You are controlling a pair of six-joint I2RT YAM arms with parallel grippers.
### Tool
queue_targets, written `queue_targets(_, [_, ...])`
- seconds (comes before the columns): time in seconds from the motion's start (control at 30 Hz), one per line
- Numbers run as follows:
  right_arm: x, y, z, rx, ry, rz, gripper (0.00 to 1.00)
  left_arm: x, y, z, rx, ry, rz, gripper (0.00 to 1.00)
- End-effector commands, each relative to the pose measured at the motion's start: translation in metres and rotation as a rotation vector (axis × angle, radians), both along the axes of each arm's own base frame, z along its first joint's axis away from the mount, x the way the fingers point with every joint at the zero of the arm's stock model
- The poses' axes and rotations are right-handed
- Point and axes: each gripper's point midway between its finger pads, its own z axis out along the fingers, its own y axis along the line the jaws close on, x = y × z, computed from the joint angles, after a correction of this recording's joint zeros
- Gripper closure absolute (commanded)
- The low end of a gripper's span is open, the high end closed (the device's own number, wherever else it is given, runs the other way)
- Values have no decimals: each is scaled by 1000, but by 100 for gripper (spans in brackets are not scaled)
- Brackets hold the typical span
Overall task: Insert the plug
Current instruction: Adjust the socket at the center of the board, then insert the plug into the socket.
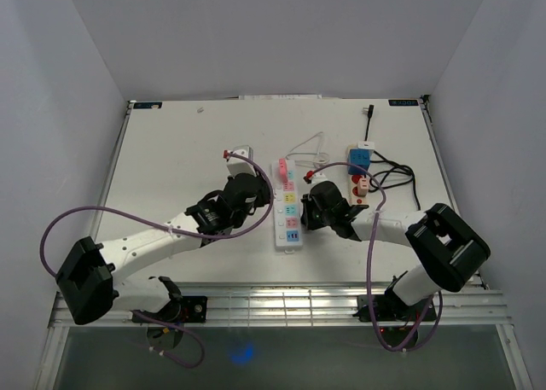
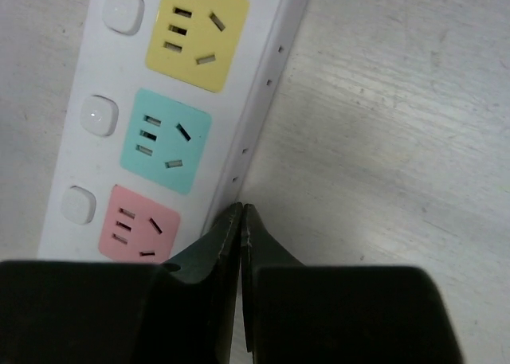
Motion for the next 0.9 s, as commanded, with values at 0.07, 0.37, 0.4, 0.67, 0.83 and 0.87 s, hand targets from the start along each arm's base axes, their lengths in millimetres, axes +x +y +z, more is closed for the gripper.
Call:
queue_targets(0.07, [5,20,13,22,-41,25,92,0,-17,0,8,26,-57,100])
queue_targets(0.37, [21,-3,31,11,-110,-74,92,-2,-27,-20,84,87,-81,100])
queue_targets(0.4, [25,-8,33,11,-115,-97,92,-2,-28,-21,86,89,-77,100])
queue_targets(0.67, [29,-26,40,15,-147,-170,92,-7,-41,-36,142,121,-24,100])
queue_targets(0.83, [29,-27,40,20,-146,-181,92,-4,-36,-40,119,128,46,100])
queue_targets(0.87, [29,-27,41,24,-147,-180,92,-4,-34,-43,118,131,61,100])
